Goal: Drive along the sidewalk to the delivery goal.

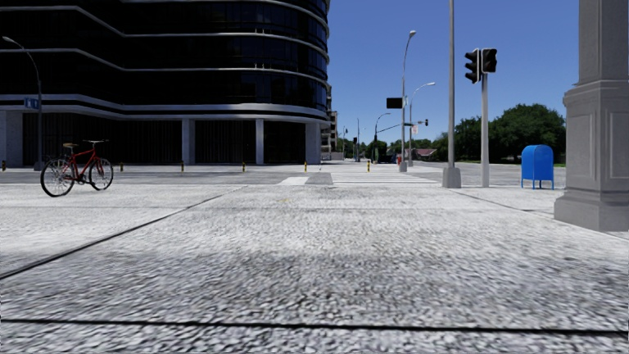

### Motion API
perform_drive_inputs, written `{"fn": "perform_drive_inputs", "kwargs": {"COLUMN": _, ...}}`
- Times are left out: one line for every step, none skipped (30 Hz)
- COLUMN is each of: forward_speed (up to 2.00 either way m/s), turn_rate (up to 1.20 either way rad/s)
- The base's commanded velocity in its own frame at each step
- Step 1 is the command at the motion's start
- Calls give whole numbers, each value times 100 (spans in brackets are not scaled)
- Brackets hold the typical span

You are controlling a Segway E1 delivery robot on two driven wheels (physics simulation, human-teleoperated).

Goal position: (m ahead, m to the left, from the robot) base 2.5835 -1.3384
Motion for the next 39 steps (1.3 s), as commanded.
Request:
{"fn": "perform_drive_inputs", "kwargs": {"forward_speed": 95, "turn_rate": 0}}
{"fn": "perform_drive_inputs", "kwargs": {"forward_speed": 95, "turn_rate": -14}}
{"fn": "perform_drive_inputs", "kwargs": {"forward_speed": 95, "turn_rate": -66}}
{"fn": "perform_drive_inputs", "kwargs": {"forward_speed": 121, "turn_rate": -120}}
{"fn": "perform_drive_inputs", "kwargs": {"forward_speed": 149, "turn_rate": -120}}
{"fn": "perform_drive_inputs", "kwargs": {"forward_speed": 149, "turn_rate": -120}}
{"fn": "perform_drive_inputs", "kwargs": {"forward_speed": 165, "turn_rate": -120}}
{"fn": "perform_drive_inputs", "kwargs": {"forward_speed": 181, "turn_rate": -120}}
{"fn": "perform_drive_inputs", "kwargs": {"forward_speed": 200, "turn_rate": -120}}
{"fn": "perform_drive_inputs", "kwargs": {"forward_speed": 200, "turn_rate": -120}}
{"fn": "perform_drive_inputs", "kwargs": {"forward_speed": 200, "turn_rate": -120}}
{"fn": "perform_drive_inputs", "kwargs": {"forward_speed": 200, "turn_rate": -120}}
{"fn": "perform_drive_inputs", "kwargs": {"forward_speed": 200, "turn_rate": -120}}
{"fn": "perform_drive_inputs", "kwargs": {"forward_speed": 200, "turn_rate": -21}}
{"fn": "perform_drive_inputs", "kwargs": {"forward_speed": 200, "turn_rate": -4}}
{"fn": "perform_drive_inputs", "kwargs": {"forward_speed": 200, "turn_rate": 0}}
{"fn": "perform_drive_inputs", "kwargs": {"forward_speed": 200, "turn_rate": 0}}
{"fn": "perform_drive_inputs", "kwargs": {"forward_speed": 200, "turn_rate": 0}}
{"fn": "perform_drive_inputs", "kwargs": {"forward_speed": 200, "turn_rate": 0}}
{"fn": "perform_drive_inputs", "kwargs": {"forward_speed": 200, "turn_rate": 0}}
{"fn": "perform_drive_inputs", "kwargs": {"forward_speed": 200, "turn_rate": 0}}
{"fn": "perform_drive_inputs", "kwargs": {"forward_speed": 200, "turn_rate": 0}}
{"fn": "perform_drive_inputs", "kwargs": {"forward_speed": 200, "turn_rate": 0}}
{"fn": "perform_drive_inputs", "kwargs": {"forward_speed": 200, "turn_rate": 0}}
{"fn": "perform_drive_inputs", "kwargs": {"forward_speed": 200, "turn_rate": 0}}
{"fn": "perform_drive_inputs", "kwargs": {"forward_speed": 200, "turn_rate": 0}}
{"fn": "perform_drive_inputs", "kwargs": {"forward_speed": 200, "turn_rate": 0}}
{"fn": "perform_drive_inputs", "kwargs": {"forward_speed": 200, "turn_rate": 0}}
{"fn": "perform_drive_inputs", "kwargs": {"forward_speed": 200, "turn_rate": 0}}
{"fn": "perform_drive_inputs", "kwargs": {"forward_speed": 200, "turn_rate": 0}}
{"fn": "perform_drive_inputs", "kwargs": {"forward_speed": 200, "turn_rate": 0}}
{"fn": "perform_drive_inputs", "kwargs": {"forward_speed": 200, "turn_rate": -71}}
{"fn": "perform_drive_inputs", "kwargs": {"forward_speed": 200, "turn_rate": -120}}
{"fn": "perform_drive_inputs", "kwargs": {"forward_speed": 200, "turn_rate": -120}}
{"fn": "perform_drive_inputs", "kwargs": {"forward_speed": 200, "turn_rate": -120}}
{"fn": "perform_drive_inputs", "kwargs": {"forward_speed": 200, "turn_rate": -120}}
{"fn": "perform_drive_inputs", "kwargs": {"forward_speed": 200, "turn_rate": -120}}
{"fn": "perform_drive_inputs", "kwargs": {"forward_speed": 200, "turn_rate": -120}}
{"fn": "perform_drive_inputs", "kwargs": {"forward_speed": 196, "turn_rate": -120}}
